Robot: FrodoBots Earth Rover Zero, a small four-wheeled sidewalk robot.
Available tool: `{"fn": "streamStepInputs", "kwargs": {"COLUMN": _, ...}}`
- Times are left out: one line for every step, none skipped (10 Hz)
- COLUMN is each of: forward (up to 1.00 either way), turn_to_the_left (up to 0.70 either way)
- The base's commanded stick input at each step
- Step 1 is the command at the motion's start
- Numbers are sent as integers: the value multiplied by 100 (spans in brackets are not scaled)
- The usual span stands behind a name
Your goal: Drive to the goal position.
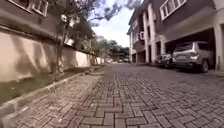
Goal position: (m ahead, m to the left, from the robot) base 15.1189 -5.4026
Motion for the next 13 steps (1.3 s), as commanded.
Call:
{"fn": "streamStepInputs", "kwargs": {"forward": 69, "turn_to_the_left": 3}}
{"fn": "streamStepInputs", "kwargs": {"forward": 69, "turn_to_the_left": 3}}
{"fn": "streamStepInputs", "kwargs": {"forward": 69, "turn_to_the_left": 3}}
{"fn": "streamStepInputs", "kwargs": {"forward": 69, "turn_to_the_left": 3}}
{"fn": "streamStepInputs", "kwargs": {"forward": 69, "turn_to_the_left": 3}}
{"fn": "streamStepInputs", "kwargs": {"forward": 69, "turn_to_the_left": 3}}
{"fn": "streamStepInputs", "kwargs": {"forward": 69, "turn_to_the_left": 3}}
{"fn": "streamStepInputs", "kwargs": {"forward": 69, "turn_to_the_left": 3}}
{"fn": "streamStepInputs", "kwargs": {"forward": 69, "turn_to_the_left": 3}}
{"fn": "streamStepInputs", "kwargs": {"forward": 69, "turn_to_the_left": 3}}
{"fn": "streamStepInputs", "kwargs": {"forward": 69, "turn_to_the_left": 3}}
{"fn": "streamStepInputs", "kwargs": {"forward": 69, "turn_to_the_left": 3}}
{"fn": "streamStepInputs", "kwargs": {"forward": 69, "turn_to_the_left": 3}}
